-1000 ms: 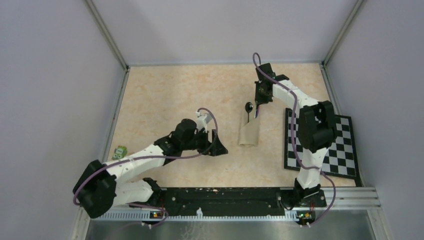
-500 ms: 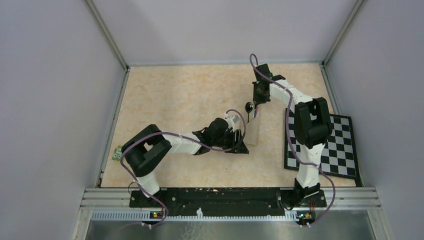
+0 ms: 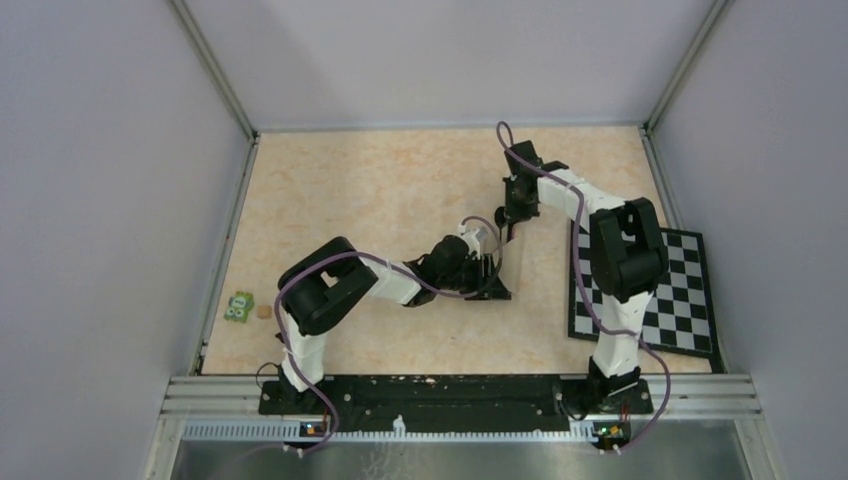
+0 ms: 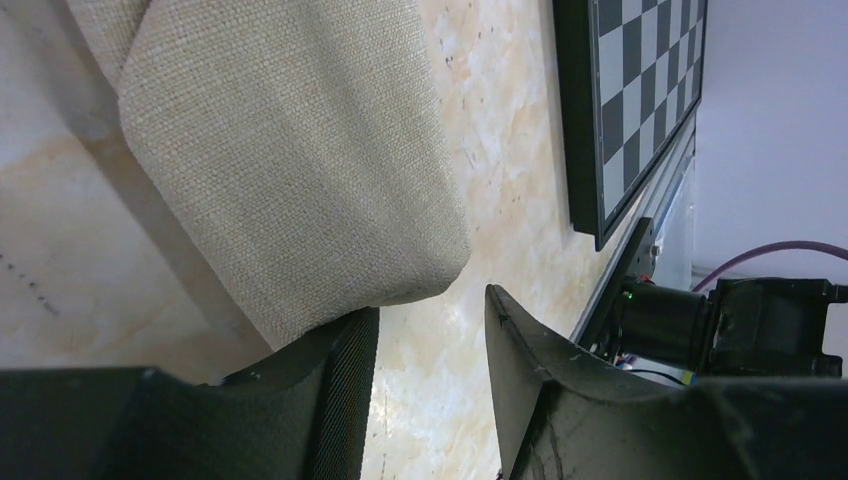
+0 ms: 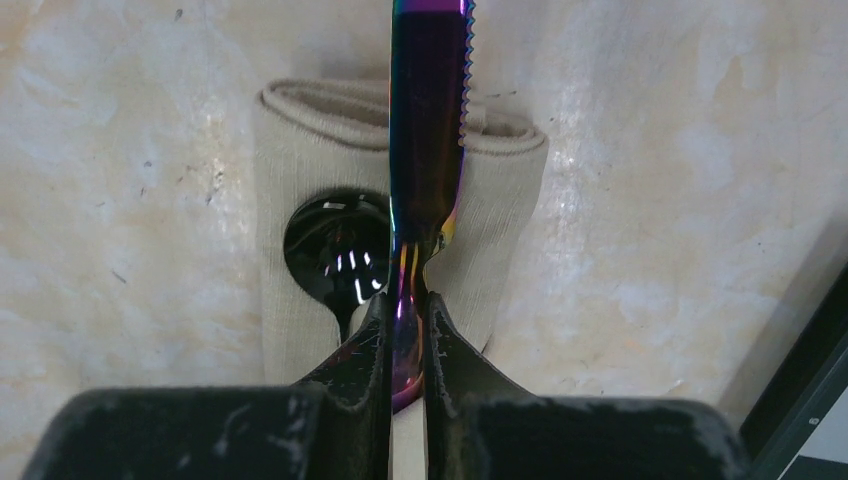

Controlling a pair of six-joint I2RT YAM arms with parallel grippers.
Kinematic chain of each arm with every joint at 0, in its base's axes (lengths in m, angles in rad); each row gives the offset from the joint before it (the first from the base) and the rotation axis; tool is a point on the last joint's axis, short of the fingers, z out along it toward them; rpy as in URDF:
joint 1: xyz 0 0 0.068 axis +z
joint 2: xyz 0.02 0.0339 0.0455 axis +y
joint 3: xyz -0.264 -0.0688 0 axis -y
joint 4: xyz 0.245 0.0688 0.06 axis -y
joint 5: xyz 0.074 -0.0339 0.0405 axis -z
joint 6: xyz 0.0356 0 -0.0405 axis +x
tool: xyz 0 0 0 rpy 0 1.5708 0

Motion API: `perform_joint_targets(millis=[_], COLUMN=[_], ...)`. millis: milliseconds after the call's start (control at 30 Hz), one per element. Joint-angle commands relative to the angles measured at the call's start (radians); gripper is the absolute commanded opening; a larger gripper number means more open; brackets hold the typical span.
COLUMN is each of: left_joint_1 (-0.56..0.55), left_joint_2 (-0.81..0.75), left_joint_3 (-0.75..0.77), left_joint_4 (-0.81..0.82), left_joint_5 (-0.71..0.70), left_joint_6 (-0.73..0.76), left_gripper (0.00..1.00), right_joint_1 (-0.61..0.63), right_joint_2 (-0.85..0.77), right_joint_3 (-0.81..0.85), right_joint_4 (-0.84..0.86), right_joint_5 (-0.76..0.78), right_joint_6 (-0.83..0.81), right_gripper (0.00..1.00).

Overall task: Fold the napkin into a case and place the utensils inside
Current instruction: Insert the knife into the folded napkin.

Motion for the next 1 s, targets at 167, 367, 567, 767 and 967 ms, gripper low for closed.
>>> perform_joint_targets(millis=[167, 367, 567, 767, 967], left_joint_1=[0.003, 0.003, 0.003, 0.003, 0.003], left_joint_2=[0.044, 0.042, 0.039, 0.037, 0.025], left_joint_3=[-0.019, -0.031, -0.050, -0.052, -0.061], left_joint_4=[0.052, 0.064, 0.088, 0.093, 0.097], left_joint_5=[-0.075, -0.067, -0.068, -0.067, -0.067], left_joint_6=[-0.013, -0.023, -0.036, -0.040, -0.039], left_gripper=[0.49, 0.49, 0.49, 0.48, 0.48], right_joint_1=[0.061, 0.070, 0.079, 0.083, 0.083], right_joint_2=[-0.137, -0.193, -0.233, -0.240, -0.225], right_joint_3=[-0.055, -0.093, -0.148, -0.186, -0.196], right_joint_4=[-0.010, -0.016, -0.008, -0.005, -0.007], right_joint_5=[0.009, 0.004, -0.001, 0.002, 0.003], right_joint_6=[0.038, 0.054, 0.064, 0.071, 0.067], right_gripper=[0.00, 0.00, 0.00, 0.00, 0.00])
